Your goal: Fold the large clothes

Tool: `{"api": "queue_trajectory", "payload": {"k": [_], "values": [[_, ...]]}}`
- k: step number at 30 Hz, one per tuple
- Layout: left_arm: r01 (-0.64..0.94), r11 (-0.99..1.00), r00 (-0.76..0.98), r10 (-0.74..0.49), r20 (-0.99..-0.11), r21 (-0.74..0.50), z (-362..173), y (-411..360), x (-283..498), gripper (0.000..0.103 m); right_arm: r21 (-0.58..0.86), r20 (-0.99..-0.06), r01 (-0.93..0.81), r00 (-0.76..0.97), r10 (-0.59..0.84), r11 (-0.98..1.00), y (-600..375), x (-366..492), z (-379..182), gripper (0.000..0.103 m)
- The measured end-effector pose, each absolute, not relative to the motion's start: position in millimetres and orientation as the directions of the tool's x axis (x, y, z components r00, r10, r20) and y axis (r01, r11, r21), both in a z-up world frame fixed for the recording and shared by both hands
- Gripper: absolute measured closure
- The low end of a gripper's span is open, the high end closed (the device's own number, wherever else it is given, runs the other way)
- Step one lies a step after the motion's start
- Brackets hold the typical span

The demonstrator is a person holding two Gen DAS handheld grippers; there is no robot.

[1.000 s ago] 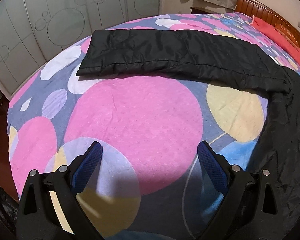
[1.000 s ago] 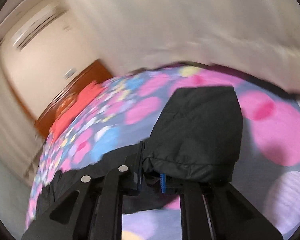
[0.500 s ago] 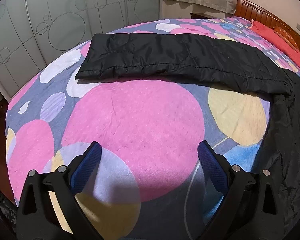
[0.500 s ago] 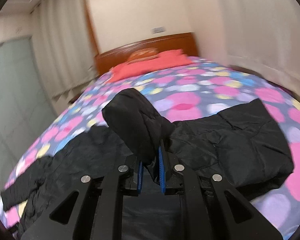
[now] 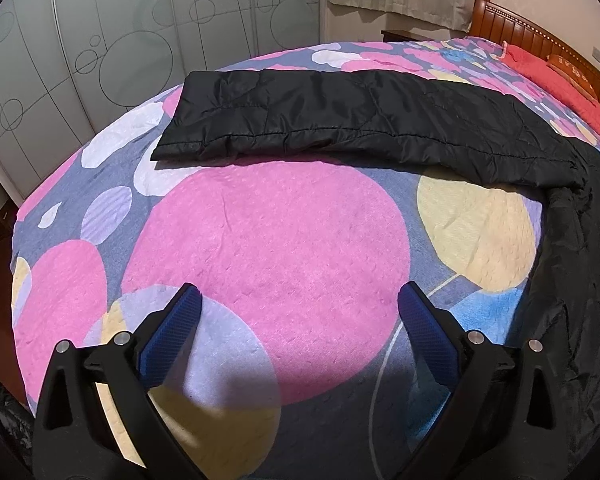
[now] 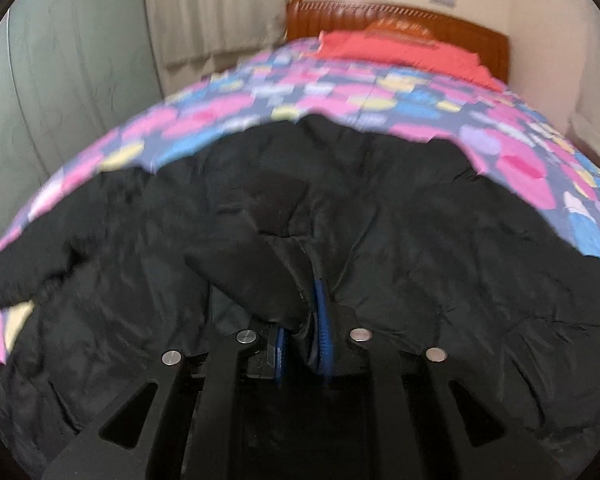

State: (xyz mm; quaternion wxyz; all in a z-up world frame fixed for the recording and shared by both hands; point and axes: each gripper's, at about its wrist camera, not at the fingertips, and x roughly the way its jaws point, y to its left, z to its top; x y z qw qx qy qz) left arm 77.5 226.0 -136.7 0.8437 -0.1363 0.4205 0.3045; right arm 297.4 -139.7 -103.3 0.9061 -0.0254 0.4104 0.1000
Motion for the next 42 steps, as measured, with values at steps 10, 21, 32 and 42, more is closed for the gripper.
{"api": "queue_trajectory", "payload": {"k": [10, 21, 32, 42], "values": [[-0.629, 0.777, 0.461, 0.4, -0.792, 0.027, -136.9, 225.5, 77.4, 0.003, 0.156, -0.673, -0.198, 0.695, 0.251, 0.968, -164.2, 276.3, -65.5, 0.047], [-0.629, 0.777, 0.46, 0.402, -0.792, 0.029, -137.0, 225.5, 77.5, 0.002, 0.21, -0.693, 0.254, 0.72, -0.039, 0.944, -331.5, 305.2, -65.4, 0.048], [-0.63, 0.776, 0.455, 0.409, -0.791, 0.039, -137.0, 226.6, 79.5, 0.002, 0.09, -0.712, 0.349, 0.678, -0.184, 0.933, -321.8, 319.5, -84.3, 0.048], [-0.63, 0.776, 0.455, 0.409, -0.791, 0.039, -137.2, 227.3, 80.0, 0.002, 0.032, -0.752, 0.247, 0.644, -0.14, 0.968, -287.2, 311.9, -95.7, 0.048]]}}
